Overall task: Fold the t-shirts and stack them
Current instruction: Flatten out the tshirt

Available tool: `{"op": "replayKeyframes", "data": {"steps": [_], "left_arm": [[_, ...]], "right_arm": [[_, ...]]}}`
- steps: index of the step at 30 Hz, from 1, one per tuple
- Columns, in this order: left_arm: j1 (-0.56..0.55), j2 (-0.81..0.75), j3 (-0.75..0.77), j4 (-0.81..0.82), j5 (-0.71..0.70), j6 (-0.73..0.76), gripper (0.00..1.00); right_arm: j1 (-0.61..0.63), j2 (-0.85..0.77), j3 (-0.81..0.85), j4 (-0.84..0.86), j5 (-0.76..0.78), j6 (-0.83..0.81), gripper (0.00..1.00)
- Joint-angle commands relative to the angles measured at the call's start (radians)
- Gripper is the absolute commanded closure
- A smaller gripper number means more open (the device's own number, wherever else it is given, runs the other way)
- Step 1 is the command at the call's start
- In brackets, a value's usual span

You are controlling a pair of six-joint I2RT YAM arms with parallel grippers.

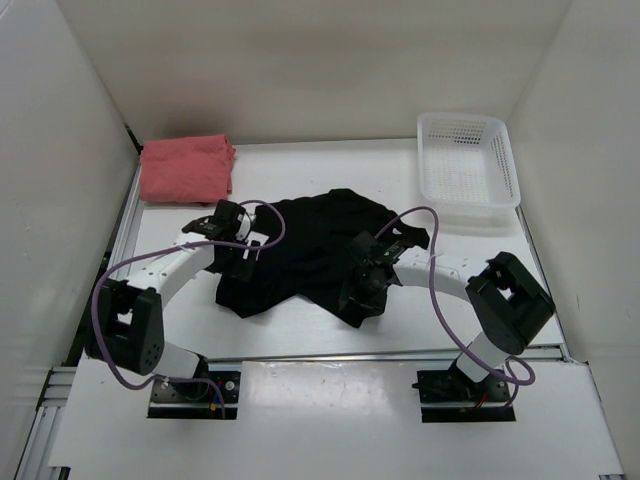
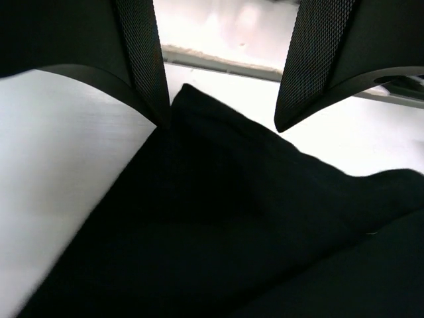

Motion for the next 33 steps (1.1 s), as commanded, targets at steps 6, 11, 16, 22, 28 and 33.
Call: {"op": "replayKeyframes", "data": {"steps": [6, 11, 16, 22, 28, 33], "left_arm": [[-0.163, -0.129, 0.086, -0.014, 0.092, 0.000, 0.07], [-0.177, -0.068, 0.047, -0.014, 0.003, 0.000, 0.07], [-0.168, 0.015, 0.047, -0.014, -0.056, 0.000, 0.26], [-0.140, 0.035, 0.049, -0.014, -0.077, 0.000, 0.86], [-0.019, 0.035, 0.061, -0.027, -0.014, 0.000, 0.90], [0.079, -0.009, 0.112, -0.049, 0.048, 0.000, 0.90]], "right_arm": [[0.013, 0.094, -0.006, -0.012, 0.027, 0.074, 0.53], [0.003, 0.116, -0.010, -0.002, 0.001, 0.084, 1.00], [-0.006, 0.043, -0.047, 0.019, 0.020, 0.084, 1.00], [-0.035, -0.060, -0.090, -0.030, 0.068, 0.052, 1.00], [-0.182, -0.210, -0.188, -0.064, 0.077, -0.019, 1.00], [-0.314, -0.261, -0.132, -0.129, 0.068, -0.229, 1.00]]}}
